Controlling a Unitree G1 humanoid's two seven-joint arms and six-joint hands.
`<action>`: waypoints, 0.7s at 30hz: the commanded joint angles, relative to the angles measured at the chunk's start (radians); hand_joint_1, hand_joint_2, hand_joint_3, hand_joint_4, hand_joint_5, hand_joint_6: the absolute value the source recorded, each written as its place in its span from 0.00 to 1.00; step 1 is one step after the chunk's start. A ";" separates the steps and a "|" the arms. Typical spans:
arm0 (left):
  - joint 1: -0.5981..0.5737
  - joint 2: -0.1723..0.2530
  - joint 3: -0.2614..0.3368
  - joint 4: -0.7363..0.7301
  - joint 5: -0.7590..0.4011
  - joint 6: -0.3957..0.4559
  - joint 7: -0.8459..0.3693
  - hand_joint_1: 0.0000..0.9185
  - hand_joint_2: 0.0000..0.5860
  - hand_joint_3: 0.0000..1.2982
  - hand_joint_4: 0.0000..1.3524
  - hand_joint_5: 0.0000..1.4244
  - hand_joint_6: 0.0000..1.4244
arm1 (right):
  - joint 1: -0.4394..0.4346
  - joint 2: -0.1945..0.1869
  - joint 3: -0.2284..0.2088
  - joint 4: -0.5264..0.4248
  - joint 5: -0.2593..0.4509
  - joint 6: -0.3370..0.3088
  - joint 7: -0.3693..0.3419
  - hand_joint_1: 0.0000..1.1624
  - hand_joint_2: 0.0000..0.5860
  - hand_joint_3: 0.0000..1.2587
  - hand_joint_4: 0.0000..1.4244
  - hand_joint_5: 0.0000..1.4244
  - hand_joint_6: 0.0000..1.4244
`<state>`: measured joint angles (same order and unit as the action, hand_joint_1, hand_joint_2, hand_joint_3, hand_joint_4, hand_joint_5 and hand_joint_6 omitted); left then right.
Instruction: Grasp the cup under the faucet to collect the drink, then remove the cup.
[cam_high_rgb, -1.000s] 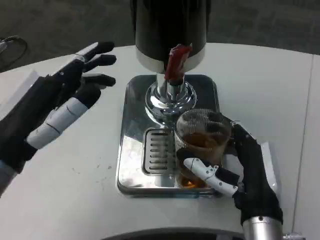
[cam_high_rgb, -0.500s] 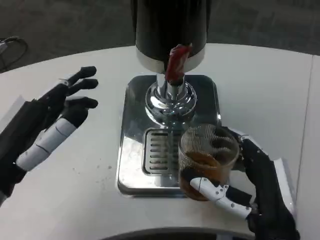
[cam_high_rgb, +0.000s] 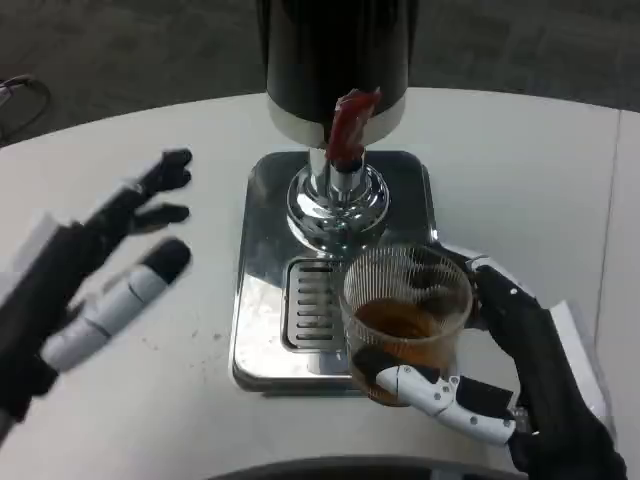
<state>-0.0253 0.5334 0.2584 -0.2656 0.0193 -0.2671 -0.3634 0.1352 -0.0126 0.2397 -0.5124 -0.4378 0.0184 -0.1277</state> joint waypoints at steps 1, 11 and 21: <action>0.169 -0.008 -0.060 -0.084 0.127 -0.083 0.003 0.00 0.20 0.09 0.07 0.15 0.11 | 0.011 -0.016 -0.005 -0.093 0.006 -0.010 0.038 0.74 0.38 0.53 0.55 0.58 0.31; 0.275 -0.015 -0.079 -0.173 0.211 -0.113 0.023 0.00 0.19 0.08 0.06 0.13 0.10 | 0.075 -0.040 -0.020 -0.179 0.051 -0.007 0.121 0.74 0.36 0.54 0.55 0.59 0.30; 0.335 -0.041 -0.061 -0.251 0.319 -0.121 0.074 0.00 0.19 0.08 0.02 0.09 0.08 | 0.085 -0.049 -0.046 -0.209 0.085 -0.005 0.166 0.75 0.36 0.55 0.56 0.60 0.30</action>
<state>0.2883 0.5005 0.1820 -0.4936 0.3047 -0.3759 -0.3142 0.2137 -0.0624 0.1975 -0.6772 -0.3796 0.0240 0.0325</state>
